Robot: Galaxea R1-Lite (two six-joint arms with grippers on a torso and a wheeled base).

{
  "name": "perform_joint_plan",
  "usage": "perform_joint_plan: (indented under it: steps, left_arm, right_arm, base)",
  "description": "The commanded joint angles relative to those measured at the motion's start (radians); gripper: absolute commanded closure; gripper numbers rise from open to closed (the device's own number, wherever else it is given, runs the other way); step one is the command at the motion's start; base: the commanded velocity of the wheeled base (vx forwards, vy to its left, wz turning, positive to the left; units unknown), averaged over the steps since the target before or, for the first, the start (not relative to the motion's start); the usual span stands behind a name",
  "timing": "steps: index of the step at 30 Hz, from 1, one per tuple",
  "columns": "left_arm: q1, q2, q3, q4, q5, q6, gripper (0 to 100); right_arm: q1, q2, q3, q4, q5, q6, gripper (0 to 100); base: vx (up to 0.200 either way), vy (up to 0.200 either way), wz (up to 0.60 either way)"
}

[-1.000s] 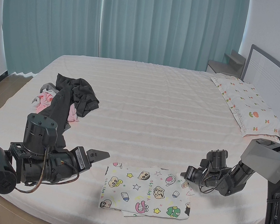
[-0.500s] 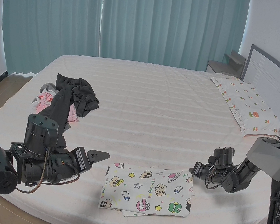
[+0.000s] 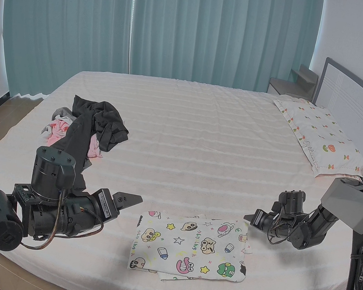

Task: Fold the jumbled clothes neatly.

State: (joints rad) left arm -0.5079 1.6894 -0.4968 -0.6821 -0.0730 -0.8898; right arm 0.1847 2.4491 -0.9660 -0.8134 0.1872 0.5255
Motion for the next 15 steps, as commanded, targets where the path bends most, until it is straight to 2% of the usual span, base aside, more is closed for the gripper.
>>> perform_joint_plan:
  steps: [1, 3, 7, 11, 15]
  left_arm:
    - [0.000, 0.000, -0.002, 0.000, 0.001, -0.001, 0]
    - [0.002, -0.002, -0.003, -0.002, 0.005, -0.005, 0]
    - [0.014, -0.011, -0.023, -0.013, 0.025, -0.067, 0]
    - [0.009, -0.007, -0.019, -0.016, 0.021, -0.072, 0]
    - [0.008, -0.004, -0.019, -0.014, 0.018, -0.072, 0]
  right_arm:
    - [0.001, -0.039, 0.016, 0.000, -0.025, 0.001, 0]
    - [0.002, -0.067, 0.043, 0.002, -0.042, 0.001, 0]
    - [0.009, -0.150, 0.150, -0.010, -0.037, 0.004, 0]
    - [0.025, -0.210, 0.247, -0.010, -0.037, 0.002, 0]
    - [0.035, -0.236, 0.335, -0.039, -0.035, -0.001, 0]
  base:
    - [0.000, 0.000, 0.00]
    - [0.000, 0.000, 0.00]
    - [0.000, 0.000, 0.00]
    - [0.000, 0.000, 0.00]
    - [0.200, 0.000, 0.00]
